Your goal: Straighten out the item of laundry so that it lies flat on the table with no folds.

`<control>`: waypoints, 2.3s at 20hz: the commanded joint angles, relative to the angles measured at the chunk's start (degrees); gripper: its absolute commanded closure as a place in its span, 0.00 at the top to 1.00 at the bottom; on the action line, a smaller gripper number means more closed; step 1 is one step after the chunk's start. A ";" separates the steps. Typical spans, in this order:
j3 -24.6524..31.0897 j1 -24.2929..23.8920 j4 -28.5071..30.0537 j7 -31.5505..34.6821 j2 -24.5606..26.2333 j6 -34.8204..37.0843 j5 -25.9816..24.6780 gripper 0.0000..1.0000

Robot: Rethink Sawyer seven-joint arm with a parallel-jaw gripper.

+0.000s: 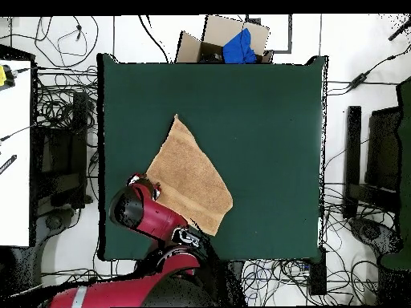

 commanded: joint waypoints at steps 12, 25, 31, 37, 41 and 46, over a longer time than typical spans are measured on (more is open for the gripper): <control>4.61 0.30 -5.07 16.90 3.87 -1.19 2.56 1.00; 6.28 -1.92 -3.17 17.10 3.76 -1.91 -0.93 1.00; 7.81 -3.07 -2.71 18.06 3.48 -2.61 -2.52 1.00; 8.86 -3.80 -2.13 18.96 3.09 -3.29 -3.59 1.00; 9.45 -4.07 -1.80 19.37 2.90 -3.54 -3.82 1.00; 9.68 -4.73 -1.12 19.31 1.73 -2.46 -3.78 1.00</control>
